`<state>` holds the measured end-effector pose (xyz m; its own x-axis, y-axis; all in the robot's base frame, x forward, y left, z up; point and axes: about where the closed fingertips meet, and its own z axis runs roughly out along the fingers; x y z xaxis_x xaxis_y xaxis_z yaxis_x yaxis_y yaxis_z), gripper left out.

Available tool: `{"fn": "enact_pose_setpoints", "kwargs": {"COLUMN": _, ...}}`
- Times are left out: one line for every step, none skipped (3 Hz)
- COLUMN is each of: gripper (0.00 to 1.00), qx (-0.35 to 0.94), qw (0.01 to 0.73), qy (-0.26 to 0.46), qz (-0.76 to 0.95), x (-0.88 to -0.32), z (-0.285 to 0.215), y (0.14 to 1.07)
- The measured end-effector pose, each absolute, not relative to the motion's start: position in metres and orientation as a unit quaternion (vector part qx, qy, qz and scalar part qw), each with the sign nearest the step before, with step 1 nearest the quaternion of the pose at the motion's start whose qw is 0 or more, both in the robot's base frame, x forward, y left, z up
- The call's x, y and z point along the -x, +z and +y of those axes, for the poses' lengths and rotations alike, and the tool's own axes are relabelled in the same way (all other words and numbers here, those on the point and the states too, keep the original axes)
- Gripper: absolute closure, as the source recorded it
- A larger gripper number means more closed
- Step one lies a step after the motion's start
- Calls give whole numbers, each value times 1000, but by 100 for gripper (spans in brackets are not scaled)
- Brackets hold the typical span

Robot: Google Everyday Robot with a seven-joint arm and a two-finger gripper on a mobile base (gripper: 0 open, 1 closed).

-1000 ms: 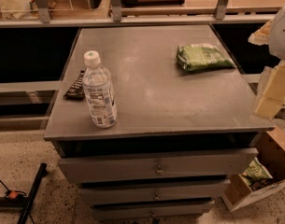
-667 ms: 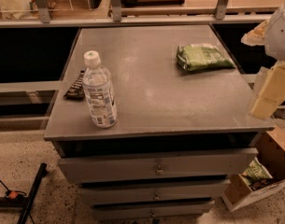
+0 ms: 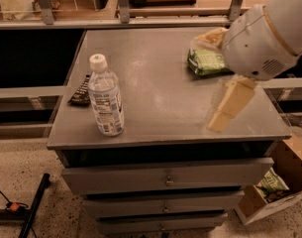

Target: Pick blue plastic bottle

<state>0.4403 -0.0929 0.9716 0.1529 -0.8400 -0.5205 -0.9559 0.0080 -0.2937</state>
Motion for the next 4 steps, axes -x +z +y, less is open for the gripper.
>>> {"fn": "enact_pose_setpoints", "kwargs": {"gripper": 0, "qx": 707, "qw": 319, "qy": 109, "qz": 622, "x": -435, "z": -79, "y": 983}}
{"fn": "enact_pose_setpoints", "kwargs": {"gripper": 0, "qx": 705, "qw": 318, "qy": 108, "qz": 625, "x": -435, "z": -79, "y": 983}}
{"fn": "enact_pose_setpoints", "kwargs": {"gripper": 0, "qx": 703, "qw": 337, "qy": 126, "qz": 614, "x": -440, "z": -70, "y": 979}}
{"fn": "enact_pose_setpoints", "kwargs": {"gripper": 0, "qx": 704, "qw": 377, "qy": 146, "qz": 584, "x": -468, "z": -43, "y": 970}}
